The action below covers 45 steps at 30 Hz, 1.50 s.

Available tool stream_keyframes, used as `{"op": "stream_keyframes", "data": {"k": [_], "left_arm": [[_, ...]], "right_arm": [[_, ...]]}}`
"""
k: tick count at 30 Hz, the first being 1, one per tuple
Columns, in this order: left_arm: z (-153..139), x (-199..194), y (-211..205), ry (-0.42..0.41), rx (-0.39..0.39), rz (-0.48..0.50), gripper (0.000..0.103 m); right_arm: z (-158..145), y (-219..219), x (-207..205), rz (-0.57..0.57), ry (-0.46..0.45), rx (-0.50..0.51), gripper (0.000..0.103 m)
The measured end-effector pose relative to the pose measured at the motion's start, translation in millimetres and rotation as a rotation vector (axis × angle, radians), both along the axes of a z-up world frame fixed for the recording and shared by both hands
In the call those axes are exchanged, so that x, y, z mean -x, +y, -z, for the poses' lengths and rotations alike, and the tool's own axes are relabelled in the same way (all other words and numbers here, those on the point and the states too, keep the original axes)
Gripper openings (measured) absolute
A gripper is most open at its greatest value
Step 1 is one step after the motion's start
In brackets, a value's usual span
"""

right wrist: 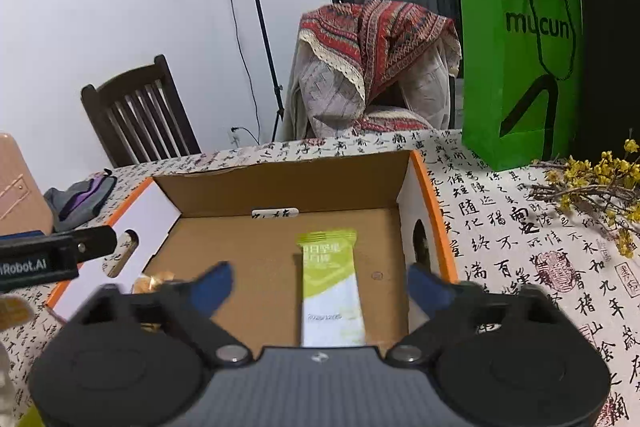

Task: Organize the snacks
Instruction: 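Carry both packets into the cardboard box and open both grippers, then grasp the pink fish-tofu pouch with the right gripper while the left grasps the green bar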

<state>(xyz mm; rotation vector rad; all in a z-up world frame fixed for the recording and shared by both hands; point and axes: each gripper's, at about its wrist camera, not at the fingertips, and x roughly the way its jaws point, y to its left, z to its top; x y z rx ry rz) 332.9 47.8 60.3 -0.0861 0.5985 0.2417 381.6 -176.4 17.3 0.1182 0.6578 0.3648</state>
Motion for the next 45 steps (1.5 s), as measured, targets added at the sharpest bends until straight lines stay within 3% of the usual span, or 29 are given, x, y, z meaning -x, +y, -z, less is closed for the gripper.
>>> {"op": "stream_keyframes", "data": {"k": [3,14,20,34,38,45], "left_arm": [[1,6,3,0.002,0.009,-0.004,0.103],[-10,57,-4,-0.06,-0.01,0.025,0.103],[-10,91,-6,-0.07,0.018,0.058,0.103],[15,174,-8,-0.084,0.018,0.123,0.103],[25,197,-7,-0.094,-0.005,0.11,0.103],[41,219,0,-0.084,0.041,0.09,0.103]], "right_arm": [[-2,-9,7,-0.01,0.014,-0.019,0.103],[-16,-50,60,-0.015,-0.019,-0.048,0.103],[-10,-74,100,-0.024,-0.046,-0.043,0.103],[32,-99,164,-0.042,0.008,0.064,0.103],[44,-100,170,-0.025,0.027,0.125,0.103],[59,-99,161,0.002,0.075,0.152,0.103]]}}
